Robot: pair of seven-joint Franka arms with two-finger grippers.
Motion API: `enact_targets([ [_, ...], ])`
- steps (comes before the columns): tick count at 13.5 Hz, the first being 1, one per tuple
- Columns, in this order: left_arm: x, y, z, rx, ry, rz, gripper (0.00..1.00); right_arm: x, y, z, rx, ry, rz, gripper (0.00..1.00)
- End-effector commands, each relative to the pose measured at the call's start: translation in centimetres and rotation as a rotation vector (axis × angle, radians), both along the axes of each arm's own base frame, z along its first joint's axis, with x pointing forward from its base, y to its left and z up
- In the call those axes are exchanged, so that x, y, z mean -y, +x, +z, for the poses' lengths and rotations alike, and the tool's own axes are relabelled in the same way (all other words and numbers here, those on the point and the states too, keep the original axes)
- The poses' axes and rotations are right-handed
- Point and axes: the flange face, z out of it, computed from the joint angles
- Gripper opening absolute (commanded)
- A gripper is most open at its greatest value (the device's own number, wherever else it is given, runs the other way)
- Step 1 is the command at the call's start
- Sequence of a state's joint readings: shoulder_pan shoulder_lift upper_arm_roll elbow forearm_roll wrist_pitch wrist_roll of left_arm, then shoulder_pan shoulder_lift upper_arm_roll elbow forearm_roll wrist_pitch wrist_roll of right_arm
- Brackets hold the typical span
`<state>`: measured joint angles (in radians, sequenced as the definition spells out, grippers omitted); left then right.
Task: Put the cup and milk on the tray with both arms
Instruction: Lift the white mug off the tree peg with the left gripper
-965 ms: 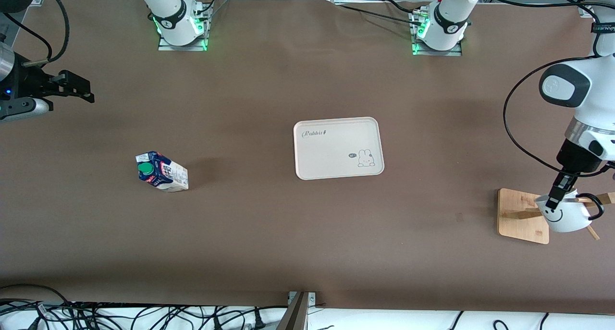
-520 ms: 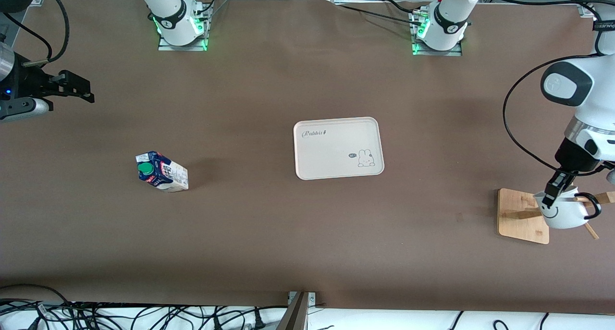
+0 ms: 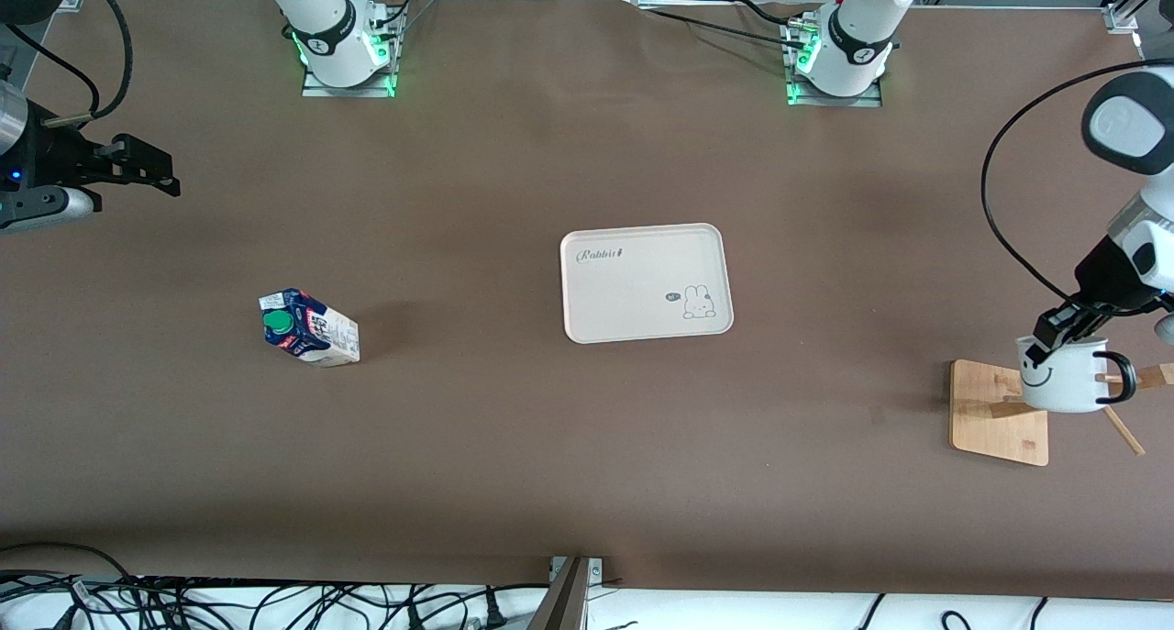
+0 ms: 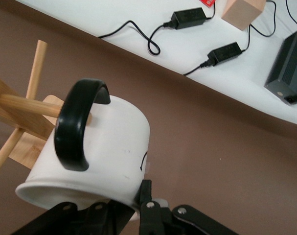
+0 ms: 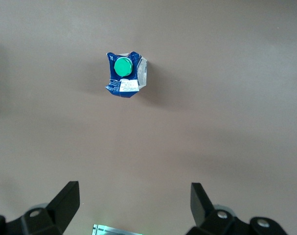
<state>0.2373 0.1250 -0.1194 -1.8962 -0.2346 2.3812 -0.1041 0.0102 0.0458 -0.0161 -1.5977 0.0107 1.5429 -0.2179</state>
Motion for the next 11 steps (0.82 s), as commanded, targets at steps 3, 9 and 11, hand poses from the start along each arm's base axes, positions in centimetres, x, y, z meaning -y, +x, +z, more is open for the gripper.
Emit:
enact_targets([
  [3, 5.2, 0.4, 5.0, -0.1, -0.04, -0.183, 0.0, 0.0, -0.3, -0.3, -0.013, -0.012, 0.024, 1.0],
  [9, 13.2, 0.3, 8.1, -0.351, -0.105, -0.401, 0.0, -3.6, -0.1, 0.9, 0.008, -0.047, 0.111, 1.0],
  [11, 16.5, -0.1, 7.3, -0.416, -0.094, -0.357, 0.0, -4.1, 0.9, -1.1, -0.022, -0.056, 0.125, 1.0],
])
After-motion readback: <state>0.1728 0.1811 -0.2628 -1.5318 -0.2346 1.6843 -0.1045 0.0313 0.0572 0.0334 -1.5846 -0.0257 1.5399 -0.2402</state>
